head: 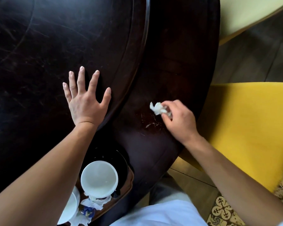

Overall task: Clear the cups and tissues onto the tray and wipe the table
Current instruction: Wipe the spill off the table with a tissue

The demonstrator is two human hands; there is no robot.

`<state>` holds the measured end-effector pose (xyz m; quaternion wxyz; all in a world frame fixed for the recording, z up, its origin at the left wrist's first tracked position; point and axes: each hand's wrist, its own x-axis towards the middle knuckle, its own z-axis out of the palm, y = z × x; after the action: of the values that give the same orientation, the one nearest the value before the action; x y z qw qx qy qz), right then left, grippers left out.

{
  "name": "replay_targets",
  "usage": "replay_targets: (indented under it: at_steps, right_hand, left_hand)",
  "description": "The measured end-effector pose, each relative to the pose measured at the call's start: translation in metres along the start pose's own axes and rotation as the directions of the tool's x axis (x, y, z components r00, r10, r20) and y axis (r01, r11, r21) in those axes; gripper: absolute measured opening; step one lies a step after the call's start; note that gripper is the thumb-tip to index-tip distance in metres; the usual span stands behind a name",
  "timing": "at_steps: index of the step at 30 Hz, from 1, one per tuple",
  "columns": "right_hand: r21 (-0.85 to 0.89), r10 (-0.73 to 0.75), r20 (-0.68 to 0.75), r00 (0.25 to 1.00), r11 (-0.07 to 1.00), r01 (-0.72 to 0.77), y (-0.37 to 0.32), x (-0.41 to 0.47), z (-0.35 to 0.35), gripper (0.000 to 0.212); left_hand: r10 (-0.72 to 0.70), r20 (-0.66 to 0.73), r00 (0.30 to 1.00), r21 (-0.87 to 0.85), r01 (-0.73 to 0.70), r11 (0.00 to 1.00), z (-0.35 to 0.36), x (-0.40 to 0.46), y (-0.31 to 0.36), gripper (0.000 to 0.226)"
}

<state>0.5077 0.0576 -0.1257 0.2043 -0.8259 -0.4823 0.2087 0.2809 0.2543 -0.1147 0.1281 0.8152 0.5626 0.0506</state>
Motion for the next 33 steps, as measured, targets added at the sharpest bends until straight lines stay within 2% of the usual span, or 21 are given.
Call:
replay_targets:
  at_steps: [4, 6, 10, 13, 16, 26, 33]
  right_hand:
    - [0.024, -0.122, 0.083, 0.989, 0.992, 0.12, -0.016, -0.037, 0.012, 0.033]
    - [0.06, -0.133, 0.079, 0.988, 0.99, 0.128, -0.016, -0.038, 0.01, 0.032]
    - [0.129, -0.002, -0.104, 0.995, 0.992, 0.015, 0.002, -0.004, -0.016, 0.033]
    - [0.106, 0.108, -0.272, 0.956, 0.991, -0.082, 0.036, 0.038, -0.046, 0.031]
    - [0.067, 0.14, -0.327, 0.935, 0.99, -0.125, 0.06, 0.072, -0.067, 0.03]
    - [-0.08, -0.001, -0.034, 0.999, 0.997, -0.002, 0.079, 0.108, -0.083, 0.032]
    - [-0.028, 0.041, -0.031, 0.999, 0.999, -0.042, 0.062, 0.067, -0.057, 0.032]
  left_hand:
    - [0.0, 0.005, 1.0, 0.0, 0.0, 1.0, 0.0, 0.0, 0.0, 0.065]
    - [0.0, 0.004, 1.0, -0.001, 0.0, 1.0, -0.001, 0.0, 0.0, 0.065]
    - [-0.001, 0.005, 1.0, -0.002, 0.001, 1.0, -0.001, 0.0, 0.0, 0.066]
    - [-0.002, 0.01, 1.0, 0.001, 0.002, 1.0, -0.002, -0.001, 0.001, 0.065]
    - [-0.006, 0.018, 1.0, 0.0, 0.006, 1.0, -0.002, -0.001, 0.001, 0.064]
    - [-0.005, 0.008, 1.0, 0.006, 0.005, 1.0, -0.002, -0.001, 0.001, 0.065]
    - [-0.005, 0.003, 1.0, 0.004, 0.005, 1.0, 0.0, 0.001, 0.003, 0.066]
